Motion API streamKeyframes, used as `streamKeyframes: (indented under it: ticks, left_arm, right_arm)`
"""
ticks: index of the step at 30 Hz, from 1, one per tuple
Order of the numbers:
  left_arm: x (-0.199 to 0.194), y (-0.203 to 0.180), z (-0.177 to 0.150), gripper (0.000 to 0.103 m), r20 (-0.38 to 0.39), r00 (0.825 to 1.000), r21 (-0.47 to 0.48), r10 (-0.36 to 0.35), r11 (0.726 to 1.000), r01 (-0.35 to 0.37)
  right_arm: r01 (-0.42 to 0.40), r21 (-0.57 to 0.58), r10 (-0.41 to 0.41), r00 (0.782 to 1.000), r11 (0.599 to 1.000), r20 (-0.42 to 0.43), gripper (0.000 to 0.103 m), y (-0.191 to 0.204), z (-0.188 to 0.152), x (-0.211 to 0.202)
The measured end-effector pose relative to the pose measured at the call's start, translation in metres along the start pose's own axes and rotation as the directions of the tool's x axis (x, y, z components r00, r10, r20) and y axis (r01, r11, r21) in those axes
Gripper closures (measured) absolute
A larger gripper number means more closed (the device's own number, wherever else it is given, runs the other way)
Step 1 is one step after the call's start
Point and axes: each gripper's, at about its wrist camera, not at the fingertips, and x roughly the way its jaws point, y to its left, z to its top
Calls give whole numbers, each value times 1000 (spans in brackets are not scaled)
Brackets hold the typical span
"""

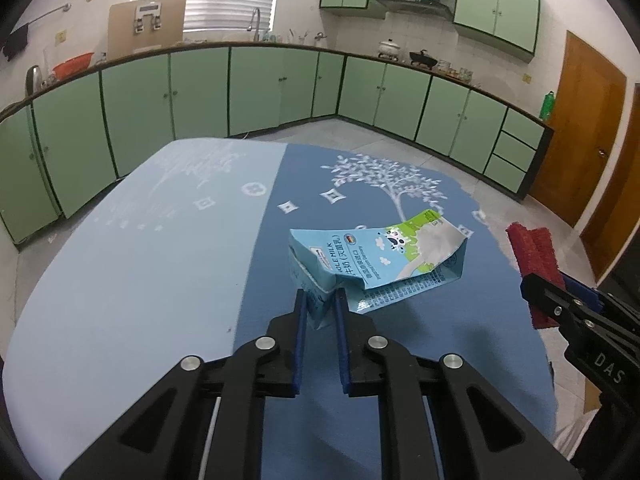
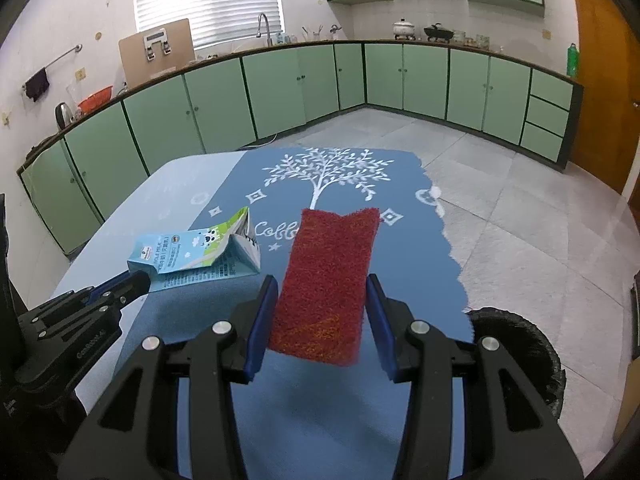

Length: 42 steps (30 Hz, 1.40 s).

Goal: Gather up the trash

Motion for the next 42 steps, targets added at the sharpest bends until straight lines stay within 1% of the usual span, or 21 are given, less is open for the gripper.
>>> streamKeyframes:
  ticks: [11,19,22,24,31,33,34,35,37,39,42]
  left_arm:
    - [-9,-21,-3,92,10,999,29,-35,999,35]
    - [-16,-40,-3,95,24,998,67,-60,996,59]
    - [-12,-43,-9,98,4,998,73,-61,995,60]
    - [-9,-44,-15,99,-12,998,78,-59,995,60]
    - [-3,-42,-41,98,-92,992,92,-83,992,91]
    - [-2,-41,-46,94,-109,989,92,-96,990,106]
    - [0,-42,-47,86,-118,988,96,-98,989,109]
    - [1,-42,-48,72,-126,987,99,-100,989,113]
    - [3,-40,-51,61,-132,986,96,-104,988,117]
    - [7,-39,-53,61,-141,984,96,-107,988,121]
    - [13,-37,-54,60,-155,978,91,-137,984,153]
  right_arm:
    - [11,0,-11,1000,1000,24,60,-9,-3,-16]
    - [34,14,-34,998,999,45,60,-24,-2,-31]
    - [39,21,-40,999,999,30,60,-30,-7,-29]
    - [41,23,-41,999,999,21,60,-31,-9,-28]
    - [37,24,-37,999,999,-5,60,-30,-20,-22]
    - [32,28,-31,999,999,-18,60,-29,-24,-20]
    - [30,30,-29,999,999,-21,60,-30,-25,-20]
    - [28,32,-28,999,999,-24,60,-30,-27,-20]
    - [29,29,-29,999,999,-25,60,-28,-29,-20]
    - [32,29,-31,999,999,-24,60,-29,-29,-22]
    - [39,32,-38,999,999,-23,60,-30,-30,-22]
